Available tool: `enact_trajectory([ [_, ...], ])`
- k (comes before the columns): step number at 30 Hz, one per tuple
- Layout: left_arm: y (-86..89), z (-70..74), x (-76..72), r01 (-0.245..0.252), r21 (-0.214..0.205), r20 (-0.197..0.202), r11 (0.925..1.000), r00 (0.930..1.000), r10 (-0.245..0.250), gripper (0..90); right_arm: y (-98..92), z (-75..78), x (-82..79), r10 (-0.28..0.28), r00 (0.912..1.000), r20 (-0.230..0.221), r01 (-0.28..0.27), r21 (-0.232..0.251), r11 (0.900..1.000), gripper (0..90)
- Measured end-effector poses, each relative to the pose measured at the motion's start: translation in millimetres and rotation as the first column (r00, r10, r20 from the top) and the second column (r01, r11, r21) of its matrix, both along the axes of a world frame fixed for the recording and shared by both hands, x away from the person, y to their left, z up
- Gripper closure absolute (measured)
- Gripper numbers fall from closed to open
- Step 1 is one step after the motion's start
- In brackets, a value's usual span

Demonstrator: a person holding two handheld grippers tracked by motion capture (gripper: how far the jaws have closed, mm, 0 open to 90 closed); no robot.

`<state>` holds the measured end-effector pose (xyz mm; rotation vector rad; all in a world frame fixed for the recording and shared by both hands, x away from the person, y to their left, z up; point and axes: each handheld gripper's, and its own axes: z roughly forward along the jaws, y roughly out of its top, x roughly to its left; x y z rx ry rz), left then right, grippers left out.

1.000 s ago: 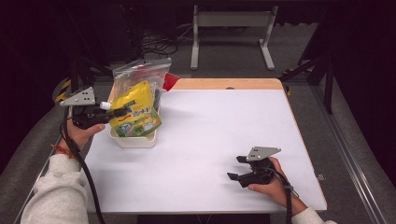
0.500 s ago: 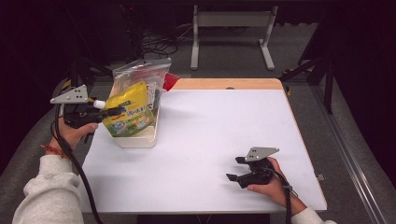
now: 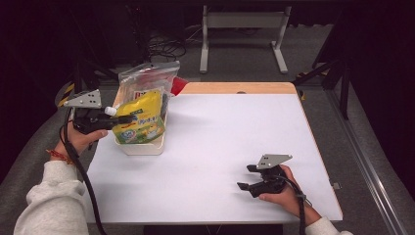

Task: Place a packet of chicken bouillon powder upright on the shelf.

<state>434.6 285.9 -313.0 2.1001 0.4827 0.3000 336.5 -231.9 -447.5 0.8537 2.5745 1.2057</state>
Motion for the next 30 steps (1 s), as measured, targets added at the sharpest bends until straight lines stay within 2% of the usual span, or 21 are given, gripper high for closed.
enact_trajectory([
  [2, -0.2, -1.6, 0.8, -0.025, 0.018, -0.008, 0.9995, 0.9996, 0.026, 86.4, 0.1, 0.1, 0.1, 0.0, 1.0, -0.001, 0.0, 0.003, 1.0, 25.5],
  [4, 0.5, -2.0, 1.0, -0.026, 0.015, -0.013, 0.9995, 0.9996, 0.026, 86.3, 0.1, 0.0, 0.2, 0.0, 1.0, -0.002, 0.0, 0.005, 1.0, 25.4],
  [6, 0.2, -2.2, 0.1, -0.036, 0.008, 0.001, 0.9993, 0.9993, 0.036, 85.7, 0.3, -0.2, 0.2, 0.002, 1.0, -0.002, -0.002, 0.003, 1.0, 25.4],
  [10, 4.0, -6.1, -3.0, -0.031, -0.063, 0.015, 0.9975, 0.9994, 0.032, 84.5, 0.4, -0.4, 0.5, 0.002, 1.0, -0.005, -0.002, 0.006, 1.0, 25.2],
  [14, 16.4, -5.4, -4.4, -0.056, -0.149, 0.021, 0.9873, 0.998, 0.06, 82.7, 0.4, -1.1, 0.5, 0.003, 0.9999, -0.011, -0.002, 0.006, 1.0, 24.9],
  [16, 19.0, -2.5, -6.7, -0.076, -0.179, 0.03, 0.9809, 0.9961, 0.083, 82.9, 0.6, -1.4, 0.7, 0.003, 0.9999, -0.012, -0.003, 0.004, 1.0, 24.6],
  [19, 17.5, -0.2, -8.2, -0.061, -0.173, 0.034, 0.983, 0.9971, 0.068, 82.1, 0.8, -1.4, 1.1, 0.003, 0.9999, -0.014, -0.003, 0.006, 1.0, 24.7],
  [21, 16.1, 0.2, -7.5, -0.073, -0.177, 0.032, 0.9815, 0.9963, 0.08, 81.6, 1.3, -1.3, 1.1, 0.005, 0.9999, -0.013, -0.005, 0.005, 1.0, 24.7],
  [23, 12.3, -2.0, -7.1, -0.07, -0.167, 0.02, 0.9834, 0.997, 0.075, 81.5, 2.1, -1.4, 0.7, 0.011, 0.9998, -0.015, -0.011, 0.005, 0.9999, 24.7],
  [25, 10.3, -2.8, -8.3, -0.069, -0.171, 0.035, 0.9829, 0.9965, 0.076, 82.3, 2.5, -1.6, 0.5, 0.015, 0.9998, -0.016, -0.015, 0.003, 0.9999, 24.7],
  [26, 8.9, -2.8, -9.7, -0.053, -0.18, 0.043, 0.9823, 0.9972, 0.061, 82.9, 2.6, -1.8, 0.4, 0.015, 0.9998, -0.015, -0.015, 0.001, 0.9999, 24.7],
  [30, 8.4, 0.4, -10.7, -0.04, -0.145, 0.037, 0.9886, 0.9982, 0.046, 85.4, 2.5, -2.1, 0.3, 0.02, 0.9996, -0.022, -0.02, 0.001, 0.9998, 24.6],
])
